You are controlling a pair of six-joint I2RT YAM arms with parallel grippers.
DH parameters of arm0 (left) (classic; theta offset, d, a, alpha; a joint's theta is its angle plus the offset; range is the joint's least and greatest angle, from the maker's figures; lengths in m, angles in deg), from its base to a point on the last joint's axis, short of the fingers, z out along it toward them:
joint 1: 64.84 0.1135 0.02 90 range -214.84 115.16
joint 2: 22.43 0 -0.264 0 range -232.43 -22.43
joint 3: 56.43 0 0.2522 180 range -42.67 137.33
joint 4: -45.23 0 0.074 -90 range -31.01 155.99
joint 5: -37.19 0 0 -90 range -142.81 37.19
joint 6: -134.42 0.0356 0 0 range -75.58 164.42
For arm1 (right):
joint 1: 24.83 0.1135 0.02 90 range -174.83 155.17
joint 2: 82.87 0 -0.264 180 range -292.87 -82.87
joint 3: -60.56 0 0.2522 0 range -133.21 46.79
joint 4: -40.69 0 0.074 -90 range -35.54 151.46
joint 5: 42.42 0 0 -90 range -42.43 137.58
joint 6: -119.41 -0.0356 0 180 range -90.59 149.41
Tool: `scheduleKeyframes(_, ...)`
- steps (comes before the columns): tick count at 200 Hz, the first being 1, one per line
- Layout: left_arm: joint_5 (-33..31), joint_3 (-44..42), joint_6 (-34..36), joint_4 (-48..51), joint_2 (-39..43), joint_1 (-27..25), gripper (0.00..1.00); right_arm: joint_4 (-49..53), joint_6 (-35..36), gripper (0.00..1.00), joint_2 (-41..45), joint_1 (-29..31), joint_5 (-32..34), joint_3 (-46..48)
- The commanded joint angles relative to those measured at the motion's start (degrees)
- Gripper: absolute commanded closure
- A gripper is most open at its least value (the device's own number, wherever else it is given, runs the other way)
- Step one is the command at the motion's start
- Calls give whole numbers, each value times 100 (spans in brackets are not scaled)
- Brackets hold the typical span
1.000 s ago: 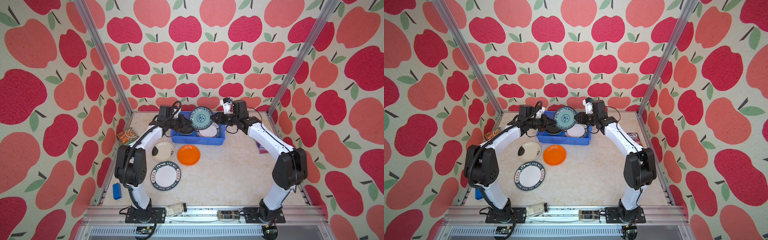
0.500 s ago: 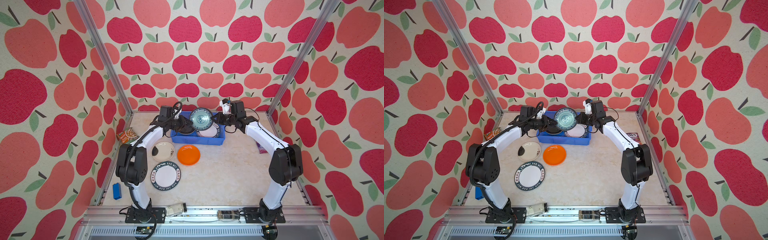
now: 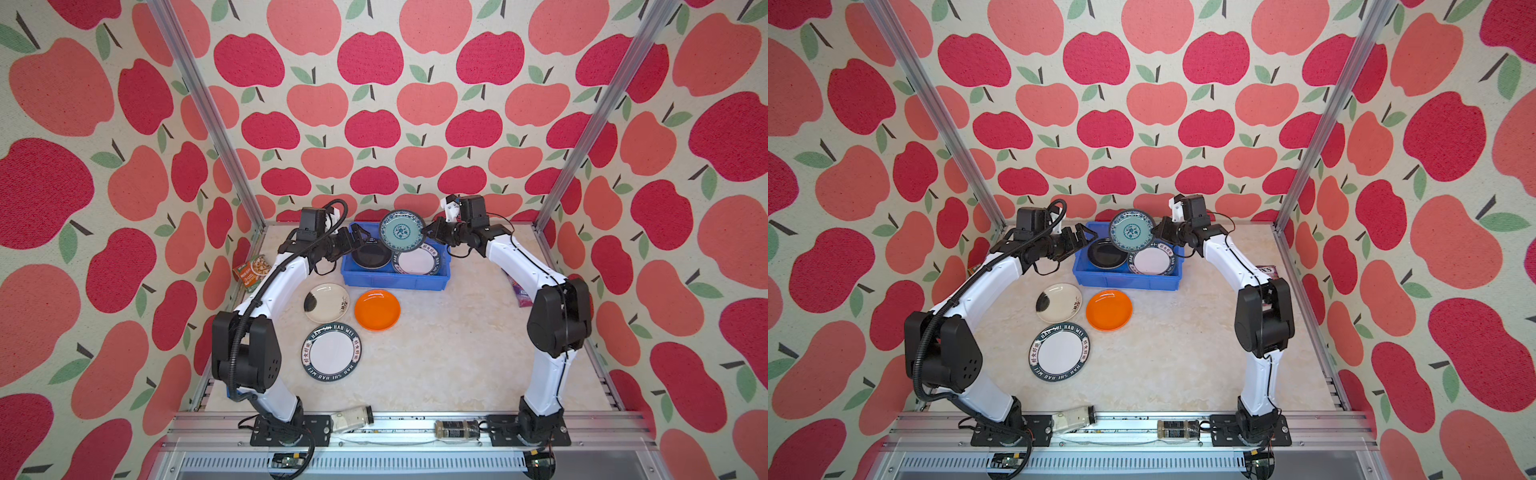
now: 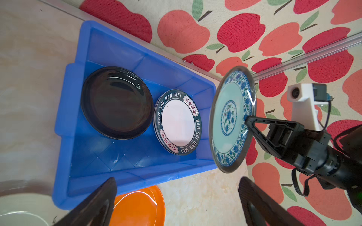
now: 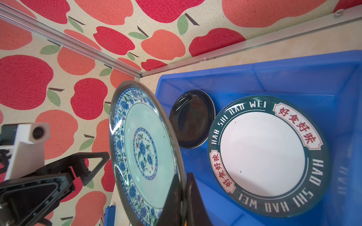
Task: Place the plates into the plastic bin on the countertop
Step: 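Open the left gripper and draw it back while the right gripper holds the plate, then lower the floral plate upright into the bin beside the black plate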
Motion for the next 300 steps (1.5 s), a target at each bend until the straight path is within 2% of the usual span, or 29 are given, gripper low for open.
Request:
scheduleKeyframes(1,-409,-422,130,-16,324,234,1,-4,-351,100,-196,-27,-308,-217)
scheduleKeyframes(48,-254,-996,-178,-499,691,474,1,-52,-577,100,-668,56,-427,-423)
scheduleKeyframes(111,-395,-1349,-247,-934,807,469,1,352,-531,100,-1421,303,-279,-1161)
scheduleKeyframes(136,-303,-1549,-489,-1285,854,476,1,456,-540,100,-1746,397,-256,-1492)
scheduleKeyframes(151,-27,-1452,-650,-1200,707,519,1,575,-540,100,-1970,439,-178,-1766)
scheduleKeyframes(169,447,-1177,-416,-962,429,451,1,646,-581,100,-2260,481,-186,-2080)
scheduleKeyframes(211,-11,-898,-81,-632,336,77,1,778,-675,100,-2812,544,-151,-2671)
scheduleKeyframes(300,91,-1077,-186,-870,276,83,1,1078,-777,100,-3711,674,-59,-3769)
